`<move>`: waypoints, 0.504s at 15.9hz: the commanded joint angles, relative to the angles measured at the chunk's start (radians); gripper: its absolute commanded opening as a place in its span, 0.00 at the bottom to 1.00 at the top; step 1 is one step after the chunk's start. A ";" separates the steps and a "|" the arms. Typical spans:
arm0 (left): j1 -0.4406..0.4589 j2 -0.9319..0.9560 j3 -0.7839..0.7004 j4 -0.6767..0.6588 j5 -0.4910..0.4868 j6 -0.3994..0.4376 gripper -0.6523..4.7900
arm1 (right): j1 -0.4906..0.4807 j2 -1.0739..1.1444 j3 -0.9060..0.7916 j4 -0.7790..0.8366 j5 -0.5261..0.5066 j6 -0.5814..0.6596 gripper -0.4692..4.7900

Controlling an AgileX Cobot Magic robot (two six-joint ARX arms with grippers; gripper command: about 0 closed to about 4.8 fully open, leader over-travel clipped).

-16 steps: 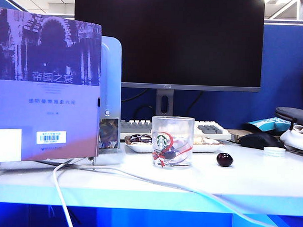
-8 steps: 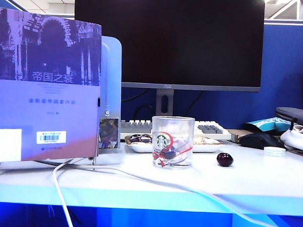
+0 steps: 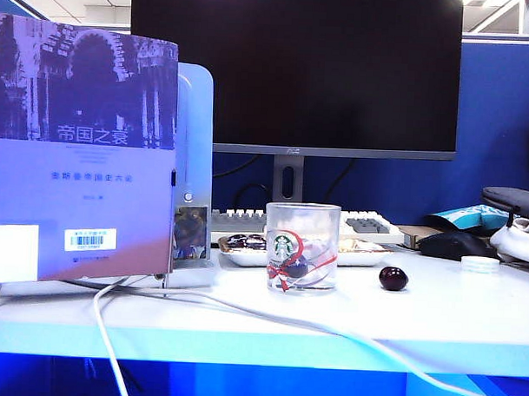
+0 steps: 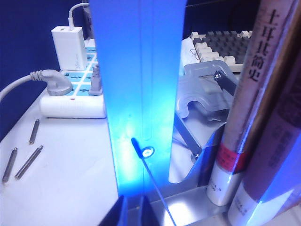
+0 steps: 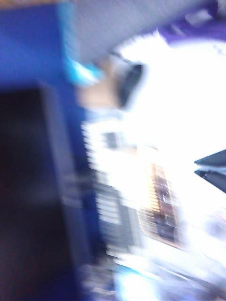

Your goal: Pick up the cherry on the right side of the glass and put it inside the glass.

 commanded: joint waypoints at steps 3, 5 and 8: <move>0.000 -0.003 -0.001 -0.013 0.004 -0.003 0.22 | 0.000 0.399 0.267 -0.125 -0.290 0.032 0.09; 0.000 -0.003 -0.001 -0.013 0.004 -0.003 0.22 | 0.000 0.525 0.309 -0.037 -0.536 0.214 0.09; 0.001 -0.003 -0.001 -0.013 0.004 -0.003 0.22 | 0.001 0.598 0.310 -0.010 -0.586 0.130 0.09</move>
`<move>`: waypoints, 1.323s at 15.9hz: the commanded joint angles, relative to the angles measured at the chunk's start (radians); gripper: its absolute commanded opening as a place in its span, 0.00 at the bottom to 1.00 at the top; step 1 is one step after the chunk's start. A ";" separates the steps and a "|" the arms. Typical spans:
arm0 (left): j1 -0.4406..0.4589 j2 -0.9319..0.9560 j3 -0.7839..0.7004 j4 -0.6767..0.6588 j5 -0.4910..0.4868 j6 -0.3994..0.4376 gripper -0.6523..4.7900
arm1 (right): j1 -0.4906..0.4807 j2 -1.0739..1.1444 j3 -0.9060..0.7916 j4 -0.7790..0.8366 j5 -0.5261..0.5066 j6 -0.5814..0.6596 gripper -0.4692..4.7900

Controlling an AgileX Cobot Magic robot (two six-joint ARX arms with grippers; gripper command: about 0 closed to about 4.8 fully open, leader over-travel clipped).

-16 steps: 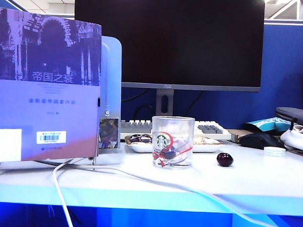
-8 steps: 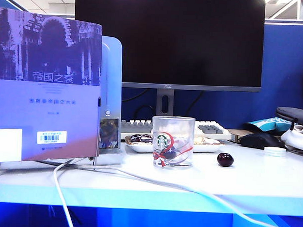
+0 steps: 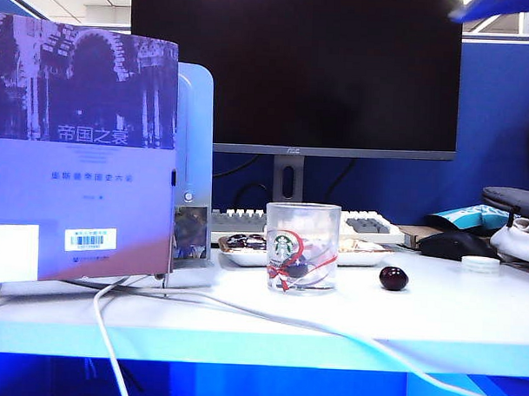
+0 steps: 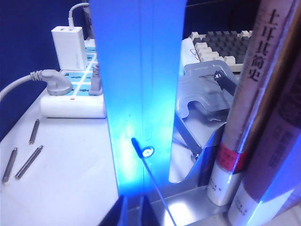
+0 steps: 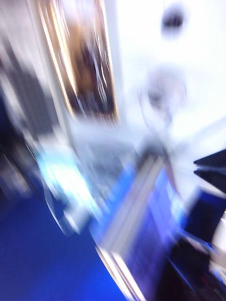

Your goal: Pick up the cherry on the right side of the glass and put it inside the glass.

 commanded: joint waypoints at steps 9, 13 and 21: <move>0.000 -0.003 -0.001 -0.012 0.004 -0.003 0.22 | 0.110 0.348 0.166 -0.241 0.412 -0.412 0.99; 0.000 -0.003 -0.001 -0.013 0.004 -0.003 0.22 | 0.149 0.479 0.221 -0.244 0.424 -0.417 0.99; 0.000 -0.003 -0.001 -0.013 0.004 -0.003 0.22 | 0.175 0.713 0.275 -0.238 0.424 -0.414 0.99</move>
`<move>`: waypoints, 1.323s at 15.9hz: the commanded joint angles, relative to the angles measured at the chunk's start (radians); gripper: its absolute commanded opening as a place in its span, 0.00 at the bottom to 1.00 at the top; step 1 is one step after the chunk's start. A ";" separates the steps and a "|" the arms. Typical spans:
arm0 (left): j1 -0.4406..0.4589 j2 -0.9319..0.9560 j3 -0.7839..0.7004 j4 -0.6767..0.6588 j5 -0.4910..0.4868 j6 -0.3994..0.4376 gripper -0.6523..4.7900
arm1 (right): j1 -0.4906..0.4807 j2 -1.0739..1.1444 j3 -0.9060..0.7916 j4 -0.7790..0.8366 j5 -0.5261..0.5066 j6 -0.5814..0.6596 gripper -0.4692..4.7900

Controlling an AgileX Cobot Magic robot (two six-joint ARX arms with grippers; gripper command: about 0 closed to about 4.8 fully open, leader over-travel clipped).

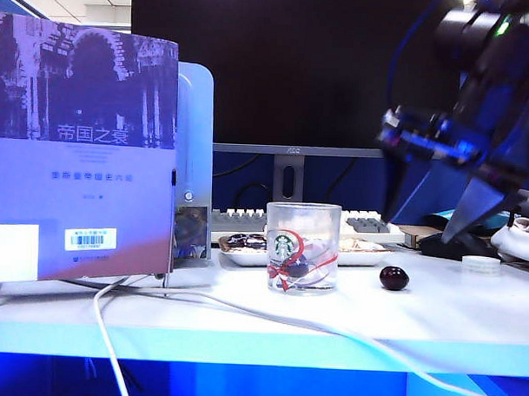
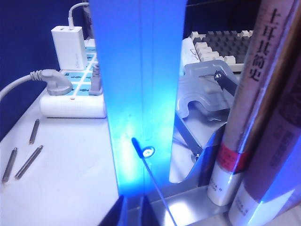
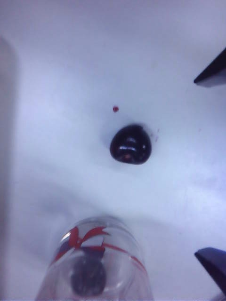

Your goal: Pick up the cherry on the right side of the glass and put it inside the glass.

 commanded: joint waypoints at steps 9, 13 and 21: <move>0.000 -0.003 -0.001 -0.013 0.004 -0.003 0.22 | 0.003 0.095 0.036 0.064 -0.002 0.000 0.99; 0.000 -0.003 -0.001 -0.013 0.004 -0.003 0.22 | 0.003 0.127 0.053 0.072 -0.001 0.000 0.99; 0.000 -0.003 -0.001 -0.013 0.004 -0.003 0.22 | 0.004 0.199 0.066 0.090 0.000 0.000 0.99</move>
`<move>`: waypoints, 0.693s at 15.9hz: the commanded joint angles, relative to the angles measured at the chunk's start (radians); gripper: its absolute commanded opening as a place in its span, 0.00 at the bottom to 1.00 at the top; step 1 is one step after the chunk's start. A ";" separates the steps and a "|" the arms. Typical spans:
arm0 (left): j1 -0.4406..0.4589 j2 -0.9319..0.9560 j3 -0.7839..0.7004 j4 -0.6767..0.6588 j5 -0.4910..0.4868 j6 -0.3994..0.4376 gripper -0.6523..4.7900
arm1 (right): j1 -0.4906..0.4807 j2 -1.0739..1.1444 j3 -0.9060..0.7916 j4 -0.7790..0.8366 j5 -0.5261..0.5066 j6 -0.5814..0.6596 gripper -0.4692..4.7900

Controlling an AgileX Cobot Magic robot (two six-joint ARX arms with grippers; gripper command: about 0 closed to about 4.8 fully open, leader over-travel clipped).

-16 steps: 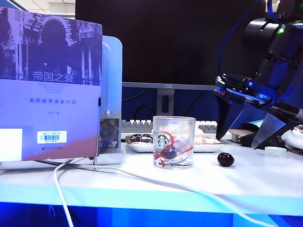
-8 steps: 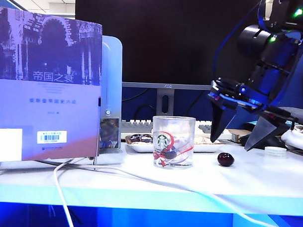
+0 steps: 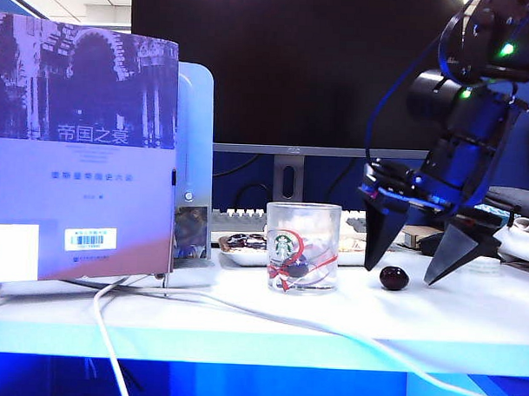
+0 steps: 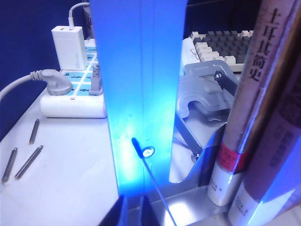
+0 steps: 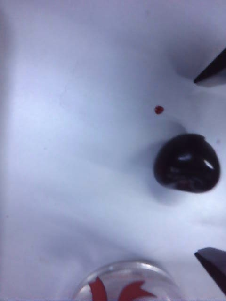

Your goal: Pick up the cherry on the right side of the glass and put it inside the glass.

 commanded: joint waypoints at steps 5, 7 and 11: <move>0.000 -0.003 -0.001 -0.013 0.004 -0.003 0.22 | 0.002 0.023 0.015 0.008 0.016 0.000 0.68; 0.000 -0.003 -0.001 -0.013 0.004 -0.003 0.22 | 0.002 0.023 0.018 0.009 0.019 0.000 0.64; 0.000 -0.003 -0.001 -0.013 0.004 -0.003 0.22 | 0.002 0.023 0.018 0.011 0.018 0.000 0.46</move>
